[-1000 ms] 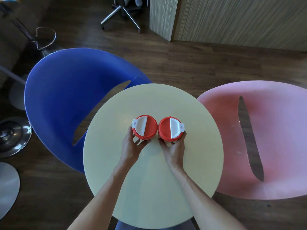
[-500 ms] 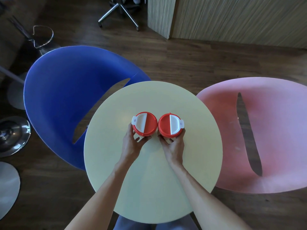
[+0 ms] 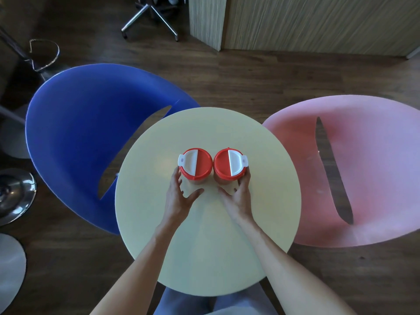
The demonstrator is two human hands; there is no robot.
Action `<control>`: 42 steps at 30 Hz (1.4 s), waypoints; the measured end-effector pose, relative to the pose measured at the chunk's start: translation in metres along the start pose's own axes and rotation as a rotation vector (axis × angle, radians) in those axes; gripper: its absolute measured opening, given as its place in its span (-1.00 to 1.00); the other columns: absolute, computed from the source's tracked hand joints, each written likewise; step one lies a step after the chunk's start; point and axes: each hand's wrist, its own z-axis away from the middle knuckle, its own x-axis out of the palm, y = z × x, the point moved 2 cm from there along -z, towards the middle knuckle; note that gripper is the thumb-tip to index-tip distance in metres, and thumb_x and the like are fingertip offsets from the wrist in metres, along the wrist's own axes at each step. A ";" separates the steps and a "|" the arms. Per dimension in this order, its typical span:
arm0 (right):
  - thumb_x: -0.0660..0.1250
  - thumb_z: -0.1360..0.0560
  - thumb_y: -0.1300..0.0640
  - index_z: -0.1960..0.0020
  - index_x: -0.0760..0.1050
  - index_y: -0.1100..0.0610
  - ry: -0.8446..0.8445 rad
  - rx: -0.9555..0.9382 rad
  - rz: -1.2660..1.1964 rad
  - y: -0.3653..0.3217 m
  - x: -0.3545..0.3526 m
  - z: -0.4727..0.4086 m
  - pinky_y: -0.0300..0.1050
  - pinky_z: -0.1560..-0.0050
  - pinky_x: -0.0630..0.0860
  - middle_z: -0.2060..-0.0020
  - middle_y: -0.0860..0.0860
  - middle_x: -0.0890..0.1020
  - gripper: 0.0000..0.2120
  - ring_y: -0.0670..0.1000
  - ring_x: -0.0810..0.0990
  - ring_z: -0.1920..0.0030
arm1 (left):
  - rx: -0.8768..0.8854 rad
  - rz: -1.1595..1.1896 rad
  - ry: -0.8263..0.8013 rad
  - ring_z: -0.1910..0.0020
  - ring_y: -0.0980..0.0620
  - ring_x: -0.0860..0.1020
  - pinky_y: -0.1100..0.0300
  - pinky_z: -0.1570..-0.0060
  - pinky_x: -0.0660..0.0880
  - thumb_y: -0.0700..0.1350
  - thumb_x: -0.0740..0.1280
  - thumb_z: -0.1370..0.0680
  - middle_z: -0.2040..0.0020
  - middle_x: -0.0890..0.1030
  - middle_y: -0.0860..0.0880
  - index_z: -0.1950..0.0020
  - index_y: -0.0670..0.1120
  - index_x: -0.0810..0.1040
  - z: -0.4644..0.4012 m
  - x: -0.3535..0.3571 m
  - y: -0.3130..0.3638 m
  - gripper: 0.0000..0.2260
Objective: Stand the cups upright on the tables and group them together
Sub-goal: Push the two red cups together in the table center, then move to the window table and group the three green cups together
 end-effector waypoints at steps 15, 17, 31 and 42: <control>0.33 -0.55 0.08 -0.25 0.52 0.13 0.166 0.246 0.100 0.077 -0.135 0.109 -0.23 -0.10 0.51 -0.16 0.00 0.62 -0.71 -0.04 0.59 -0.09 | 0.068 -0.378 -0.239 0.16 0.07 0.57 0.04 0.05 0.57 -0.15 0.33 -0.56 0.02 0.57 -0.02 -0.09 -0.08 0.55 0.123 0.119 -0.016 -0.87; 0.33 -0.55 0.13 -0.18 0.57 0.14 0.237 0.266 0.059 0.090 -0.171 0.127 -0.37 -0.01 0.47 -0.09 -0.02 0.66 -0.77 -0.06 0.62 -0.05 | 0.101 -0.417 -0.351 0.19 0.13 0.56 0.13 0.07 0.56 -0.18 0.31 -0.56 0.05 0.61 -0.02 -0.04 -0.08 0.57 0.135 0.154 -0.008 -0.91; 0.34 -0.53 0.19 0.03 0.55 -0.06 0.584 0.500 -0.076 0.228 -0.459 0.248 -0.07 0.01 0.61 0.17 0.00 0.69 -0.85 0.00 0.68 0.12 | 0.241 -0.563 -0.812 0.08 0.10 0.64 0.16 0.00 0.57 -0.13 0.33 -0.55 0.10 0.69 0.07 -0.03 -0.04 0.62 0.289 0.487 0.077 -0.89; 0.30 -0.55 0.26 0.09 0.53 -0.02 0.742 0.574 -0.293 0.287 -0.636 0.213 0.01 0.08 0.61 0.22 0.05 0.66 -0.82 0.06 0.64 0.19 | 0.281 -0.642 -0.951 0.11 0.08 0.66 0.15 0.01 0.57 -0.09 0.31 -0.55 0.15 0.71 0.04 0.04 0.00 0.61 0.278 0.694 0.147 -0.91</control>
